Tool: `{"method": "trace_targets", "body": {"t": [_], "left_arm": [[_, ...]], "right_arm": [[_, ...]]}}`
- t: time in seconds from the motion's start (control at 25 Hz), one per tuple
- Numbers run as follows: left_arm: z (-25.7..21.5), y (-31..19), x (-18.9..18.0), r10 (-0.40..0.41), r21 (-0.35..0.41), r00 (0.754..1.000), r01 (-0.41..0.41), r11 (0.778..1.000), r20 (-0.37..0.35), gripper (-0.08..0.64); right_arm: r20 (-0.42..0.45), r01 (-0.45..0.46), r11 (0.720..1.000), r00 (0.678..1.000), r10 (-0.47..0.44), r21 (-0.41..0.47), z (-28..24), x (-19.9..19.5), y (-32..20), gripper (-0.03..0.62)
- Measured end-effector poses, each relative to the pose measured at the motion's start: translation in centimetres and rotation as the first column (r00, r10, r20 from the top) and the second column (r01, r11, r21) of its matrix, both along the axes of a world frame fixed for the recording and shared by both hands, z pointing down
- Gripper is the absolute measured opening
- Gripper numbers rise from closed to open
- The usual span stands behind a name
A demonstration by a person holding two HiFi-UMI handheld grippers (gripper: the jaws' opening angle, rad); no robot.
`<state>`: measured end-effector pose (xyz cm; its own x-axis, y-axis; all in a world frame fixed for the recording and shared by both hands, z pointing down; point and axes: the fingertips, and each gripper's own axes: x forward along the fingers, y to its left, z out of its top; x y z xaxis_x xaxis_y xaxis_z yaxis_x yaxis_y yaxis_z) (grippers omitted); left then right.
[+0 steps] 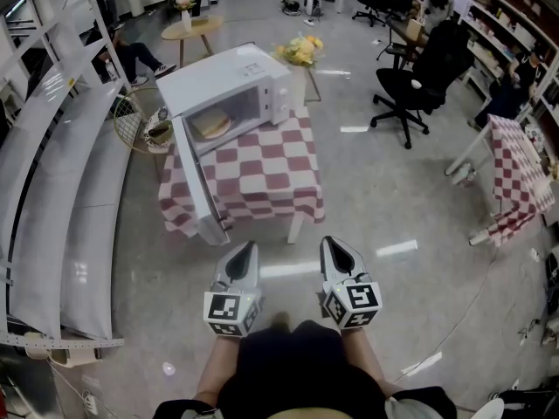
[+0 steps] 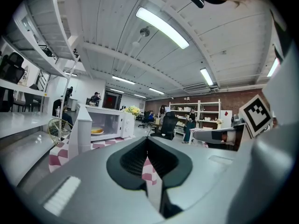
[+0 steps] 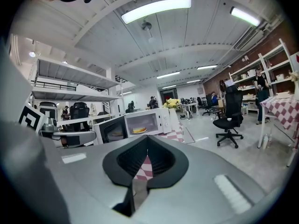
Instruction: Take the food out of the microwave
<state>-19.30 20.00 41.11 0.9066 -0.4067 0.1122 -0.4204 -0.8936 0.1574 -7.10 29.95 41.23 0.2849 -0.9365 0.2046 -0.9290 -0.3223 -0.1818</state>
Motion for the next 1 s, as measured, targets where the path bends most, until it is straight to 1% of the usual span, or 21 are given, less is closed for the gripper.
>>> {"method": "trace_targets", "body": {"t": [0.48,0.8,1.0], "left_arm": [[0.3,-0.5,-0.4,-0.006,-0.005,1.000,0.006,1.000,-0.004,0.011],[-0.1,-0.2,-0.5,0.001,-0.019,1.000,-0.001,1.000,-0.011,0.011],[0.0,0.1,-0.2,0.007,-0.014,1.000,-0.008,1.000,-0.008,0.011]], "right_arm": [[0.000,0.022,1.000,1.000,-0.022,-0.005,-0.1,-0.7,-0.8,0.001],[0.007,-0.006,1.000,1.000,0.006,-0.020,-0.1,-0.6,0.1,0.002],[0.018,-0.009,1.000,1.000,0.009,-0.026,0.7,-0.6,0.5,0.001]]}}
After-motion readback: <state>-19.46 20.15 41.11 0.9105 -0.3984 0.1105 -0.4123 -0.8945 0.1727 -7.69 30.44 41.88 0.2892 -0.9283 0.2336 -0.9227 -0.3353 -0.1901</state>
